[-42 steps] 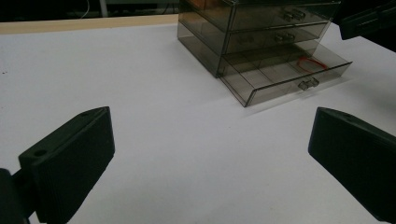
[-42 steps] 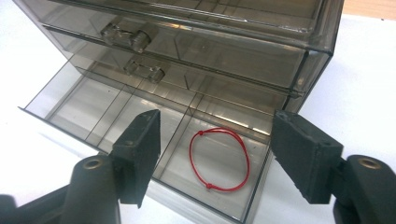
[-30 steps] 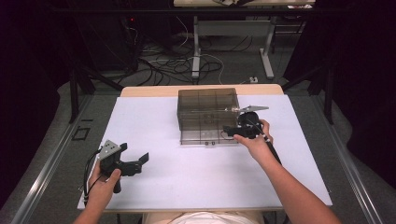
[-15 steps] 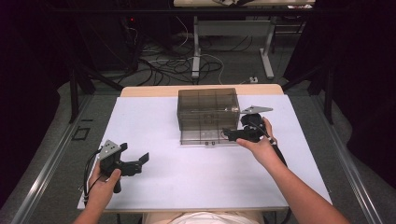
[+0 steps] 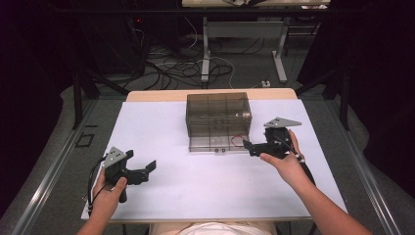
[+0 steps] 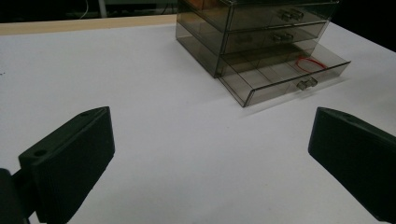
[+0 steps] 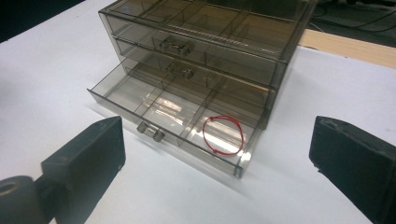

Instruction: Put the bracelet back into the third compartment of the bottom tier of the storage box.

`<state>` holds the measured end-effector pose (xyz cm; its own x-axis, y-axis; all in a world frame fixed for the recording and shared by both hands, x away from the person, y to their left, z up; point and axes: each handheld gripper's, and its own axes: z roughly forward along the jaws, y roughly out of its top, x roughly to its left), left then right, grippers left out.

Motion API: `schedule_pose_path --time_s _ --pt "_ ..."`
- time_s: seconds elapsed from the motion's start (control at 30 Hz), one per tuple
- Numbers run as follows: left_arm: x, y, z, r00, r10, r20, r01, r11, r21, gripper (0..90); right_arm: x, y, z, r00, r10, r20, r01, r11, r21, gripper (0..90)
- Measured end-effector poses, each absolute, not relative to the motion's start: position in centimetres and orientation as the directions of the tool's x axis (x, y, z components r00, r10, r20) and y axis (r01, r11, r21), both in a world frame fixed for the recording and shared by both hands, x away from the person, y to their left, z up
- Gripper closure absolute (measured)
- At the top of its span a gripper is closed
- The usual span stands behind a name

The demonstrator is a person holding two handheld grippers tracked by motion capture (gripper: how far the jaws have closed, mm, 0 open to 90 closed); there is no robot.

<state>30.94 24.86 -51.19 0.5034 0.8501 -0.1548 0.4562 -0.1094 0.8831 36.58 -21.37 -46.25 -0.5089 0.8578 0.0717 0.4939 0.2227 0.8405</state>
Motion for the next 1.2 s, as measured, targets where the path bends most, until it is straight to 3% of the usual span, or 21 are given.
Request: schedule_pose_path --time_s 0.7,1.2 --pt "30.9 24.8 -51.2 0.505 0.850 -0.151 0.457 -0.115 0.882 0.4 31.9 -25.6 -48.2 -0.464 0.882 0.083 0.502 0.185 0.845 2.1" --pt "31.0 24.6 -51.2 0.507 0.848 -0.152 0.458 -0.116 0.882 0.4 30.2 -27.0 -51.6 -0.437 0.892 0.118 0.524 0.146 0.839 3.0"
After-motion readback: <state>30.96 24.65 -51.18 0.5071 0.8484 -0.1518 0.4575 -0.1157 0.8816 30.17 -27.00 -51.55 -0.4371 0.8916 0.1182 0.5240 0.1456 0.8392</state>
